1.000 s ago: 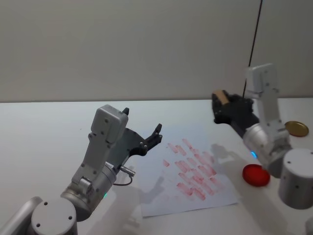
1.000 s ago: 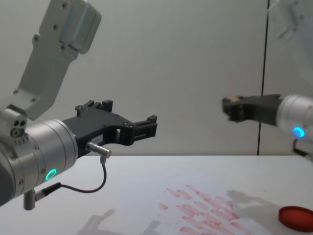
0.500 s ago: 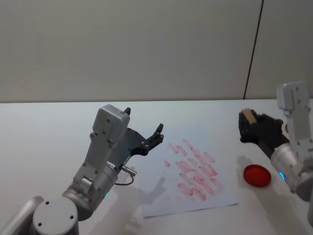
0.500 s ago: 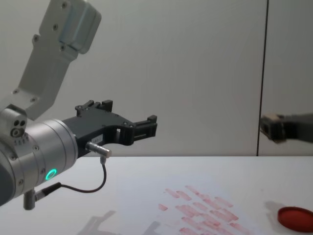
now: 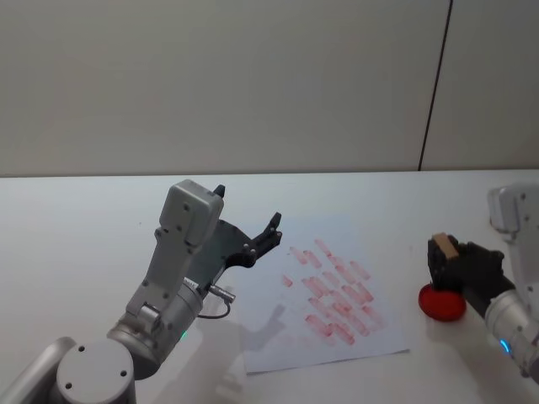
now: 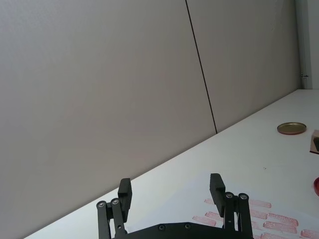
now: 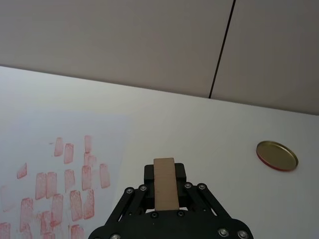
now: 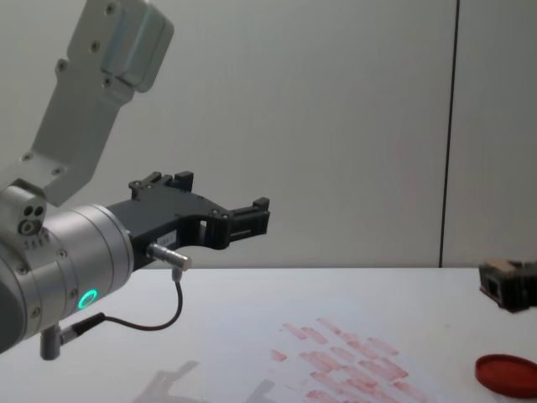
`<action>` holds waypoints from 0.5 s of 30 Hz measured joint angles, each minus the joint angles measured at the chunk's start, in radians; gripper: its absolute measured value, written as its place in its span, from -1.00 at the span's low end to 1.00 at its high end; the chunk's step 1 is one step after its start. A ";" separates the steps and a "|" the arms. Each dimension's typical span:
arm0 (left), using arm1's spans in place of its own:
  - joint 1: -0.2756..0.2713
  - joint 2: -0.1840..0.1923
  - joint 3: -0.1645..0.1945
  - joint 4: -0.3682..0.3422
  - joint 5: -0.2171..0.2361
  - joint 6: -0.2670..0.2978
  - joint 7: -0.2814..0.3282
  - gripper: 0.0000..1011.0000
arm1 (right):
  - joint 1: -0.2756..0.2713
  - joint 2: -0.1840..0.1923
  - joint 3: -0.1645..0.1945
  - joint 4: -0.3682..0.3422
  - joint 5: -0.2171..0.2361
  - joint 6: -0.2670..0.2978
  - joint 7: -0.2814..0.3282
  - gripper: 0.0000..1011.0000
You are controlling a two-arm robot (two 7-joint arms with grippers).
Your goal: Use the one hand to pick up the stamp and affix it onto the A4 paper.
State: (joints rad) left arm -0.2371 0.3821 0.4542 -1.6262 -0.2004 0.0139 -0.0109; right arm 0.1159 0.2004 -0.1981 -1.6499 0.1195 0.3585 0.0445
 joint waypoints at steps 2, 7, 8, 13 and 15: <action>0.000 0.000 0.000 0.000 0.000 0.000 0.000 0.96 | -0.007 0.003 0.002 0.004 0.000 0.002 -0.002 -0.57; 0.000 0.000 0.000 0.000 0.000 0.000 0.000 0.96 | -0.016 0.007 0.004 0.019 -0.005 0.004 -0.006 -0.57; 0.000 0.000 0.000 0.000 0.000 0.000 0.000 0.96 | -0.017 0.008 0.004 0.025 -0.007 0.005 -0.007 -0.56; 0.000 0.000 0.000 0.000 0.000 0.000 0.000 0.96 | -0.019 0.010 0.007 0.041 -0.011 0.008 -0.008 -0.57; 0.000 0.000 0.000 0.000 0.000 0.000 0.000 0.96 | -0.019 0.010 0.007 0.050 -0.013 0.010 -0.008 -0.57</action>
State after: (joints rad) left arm -0.2371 0.3821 0.4542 -1.6262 -0.2004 0.0139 -0.0109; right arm 0.0966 0.2102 -0.1907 -1.6002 0.1068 0.3686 0.0365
